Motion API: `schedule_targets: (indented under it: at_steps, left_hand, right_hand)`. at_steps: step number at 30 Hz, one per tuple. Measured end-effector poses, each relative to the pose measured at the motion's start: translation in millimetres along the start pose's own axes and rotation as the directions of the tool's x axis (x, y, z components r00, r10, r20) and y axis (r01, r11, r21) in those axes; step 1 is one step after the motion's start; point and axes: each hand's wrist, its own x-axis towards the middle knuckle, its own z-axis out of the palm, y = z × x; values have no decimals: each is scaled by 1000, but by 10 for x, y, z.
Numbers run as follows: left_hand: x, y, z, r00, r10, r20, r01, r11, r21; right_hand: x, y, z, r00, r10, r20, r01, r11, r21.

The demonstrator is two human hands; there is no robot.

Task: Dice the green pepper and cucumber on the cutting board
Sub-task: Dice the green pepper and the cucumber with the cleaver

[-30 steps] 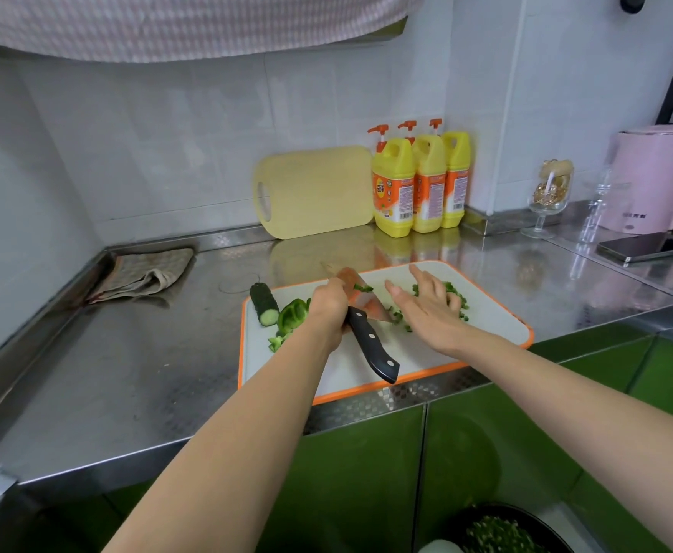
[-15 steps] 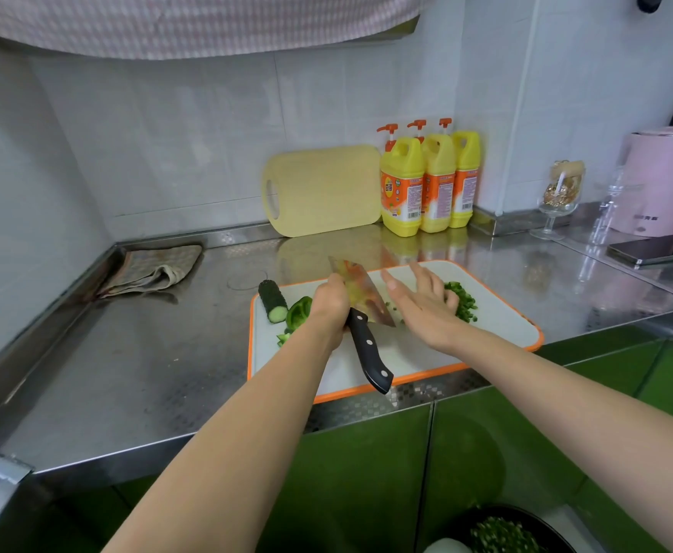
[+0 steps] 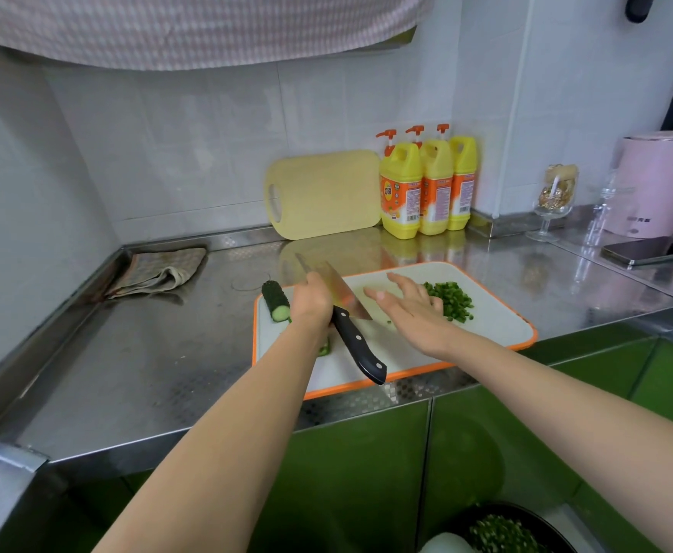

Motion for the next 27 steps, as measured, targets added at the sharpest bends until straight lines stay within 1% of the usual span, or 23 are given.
schedule_targets:
  at_steps: [2, 3, 4, 5, 6, 7, 8, 9, 10, 11, 12, 13, 14, 15, 16, 18, 20, 21, 24, 27]
  left_hand:
    - [-15, -6, -29, 1000, 25, -5, -25, 999, 48]
    - [-21, -14, -35, 1000, 31, 0, -31, 997, 66]
    - [-40, -15, -38, 999, 43, 0, -43, 996, 78]
    - [-69, -1, -37, 999, 42, 7, -42, 995, 87]
    - [-89, 10, -31, 998, 56, 14, -57, 994, 92]
    - [-123, 37, -21, 998, 56, 25, -58, 993, 105]
    - [-160, 66, -3, 997, 56, 46, -61, 992, 107]
    - [-209, 96, 16, 996, 43, 78, -51, 993, 103]
    - [-246, 116, 40, 993, 45, 113, -54, 995, 82]
    - [-307, 148, 58, 986, 48, 160, -59, 996, 65]
    - [-352, 164, 83, 977, 64, 205, -77, 996, 52]
    - [-381, 172, 91, 967, 88, 238, -105, 993, 61]
    - [-413, 180, 87, 959, 124, 257, -149, 986, 81]
    - [-417, 176, 70, 953, 158, 260, -196, 972, 128]
    - [-408, 159, 40, 947, 199, 252, -249, 951, 186]
    - [-360, 97, -37, 933, 277, 231, -343, 878, 334]
    - [-316, 10, -108, 927, 310, 212, -374, 813, 446]
    - [-324, -23, -133, 928, 311, 205, -372, 793, 482]
    - [-360, -85, -211, 919, 341, 199, -392, 738, 549]
    - [-377, -113, -275, 917, 345, 202, -395, 710, 583]
  right_hand:
    - [-7, -46, -9, 998, 19, -68, -7, 986, 169]
    - [-24, -80, -31, 999, 34, -42, -21, 963, 269]
    - [-57, -125, -70, 999, 36, 34, -46, 940, 339]
    - [-98, -175, -114, 990, 26, 140, -74, 933, 352]
    - [-141, -225, -160, 971, 15, 241, -96, 940, 329]
    - [-182, -272, -191, 951, 7, 309, -106, 947, 303]
    - [-212, -316, -206, 943, 4, 332, -106, 951, 289]
    - [-218, -343, -208, 950, 13, 313, -104, 956, 276]
    - [-222, -370, -216, 965, 30, 260, -102, 958, 268]
    - [-220, -372, -218, 979, 60, 194, -114, 953, 280]
    - [-222, -352, -226, 986, 105, 133, -144, 932, 334]
    - [-222, -316, -234, 983, 158, 92, -183, 886, 427]
    - [-222, -270, -240, 972, 219, 86, -231, 816, 530]
    - [-229, -220, -247, 957, 272, 106, -278, 740, 612]
    - [-245, -177, -254, 940, 313, 137, -323, 681, 657]
    - [-276, -100, -248, 900, 365, 238, -423, 606, 674]
    - [-290, -40, -233, 854, 389, 346, -515, 540, 666]
    - [-290, -9, -233, 839, 393, 377, -541, 520, 661]
    - [-287, 86, -311, 810, 423, 405, -581, 496, 645]
    - [-281, 200, -448, 787, 496, 368, -603, 489, 630]
